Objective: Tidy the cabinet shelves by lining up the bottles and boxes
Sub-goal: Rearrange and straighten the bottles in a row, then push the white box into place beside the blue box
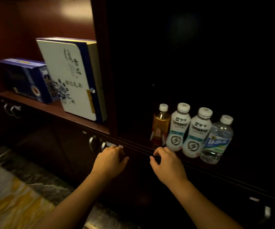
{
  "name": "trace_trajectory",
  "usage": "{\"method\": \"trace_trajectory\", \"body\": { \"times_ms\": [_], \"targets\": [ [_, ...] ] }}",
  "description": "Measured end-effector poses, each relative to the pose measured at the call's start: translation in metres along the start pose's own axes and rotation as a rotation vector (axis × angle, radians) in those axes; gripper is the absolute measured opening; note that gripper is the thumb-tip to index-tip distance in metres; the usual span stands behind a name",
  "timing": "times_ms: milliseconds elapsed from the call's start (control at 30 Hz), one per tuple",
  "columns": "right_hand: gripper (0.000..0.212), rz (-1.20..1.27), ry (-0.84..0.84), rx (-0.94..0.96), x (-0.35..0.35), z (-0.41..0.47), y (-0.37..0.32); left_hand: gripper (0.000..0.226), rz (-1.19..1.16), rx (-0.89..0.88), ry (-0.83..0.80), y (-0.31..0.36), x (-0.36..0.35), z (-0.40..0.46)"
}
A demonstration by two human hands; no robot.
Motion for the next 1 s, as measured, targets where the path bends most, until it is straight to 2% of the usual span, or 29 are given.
{"method": "trace_trajectory", "body": {
  "times_ms": [200, 333, 500, 633, 867, 1000],
  "targets": [
    [0.016, -0.054, -0.073, 0.103, -0.058, 0.024, -0.077, 0.020, 0.127, -0.004, 0.040, -0.084, 0.039, 0.017],
    [0.016, -0.094, -0.082, 0.102, -0.103, 0.046, -0.135, 0.017, 0.170, 0.023, 0.048, -0.150, 0.065, 0.041],
    [0.019, -0.146, -0.078, -0.006, -0.156, 0.081, -0.198, 0.019, 0.185, 0.027, 0.083, -0.231, 0.099, 0.086],
    [0.026, -0.146, -0.040, -0.173, -0.181, 0.114, -0.226, 0.025, 0.207, 0.007, 0.092, -0.282, 0.123, 0.128],
    [0.064, -0.110, 0.077, -0.421, -0.198, 0.154, -0.237, 0.052, 0.182, 0.044, 0.168, -0.337, 0.141, 0.199],
    [0.083, -0.093, 0.117, -0.450, -0.206, 0.170, -0.237, 0.087, 0.178, 0.099, 0.211, -0.348, 0.140, 0.233]
  ]
}}
Point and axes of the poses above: each hand's wrist, its own z-axis towards the middle knuckle, its own x-axis out of the back of the hand, y = z × x, the point moved 5 cm from there along z, towards the middle knuckle, and after that the axes turned 15 degrees about y, right-handed, at the moved point
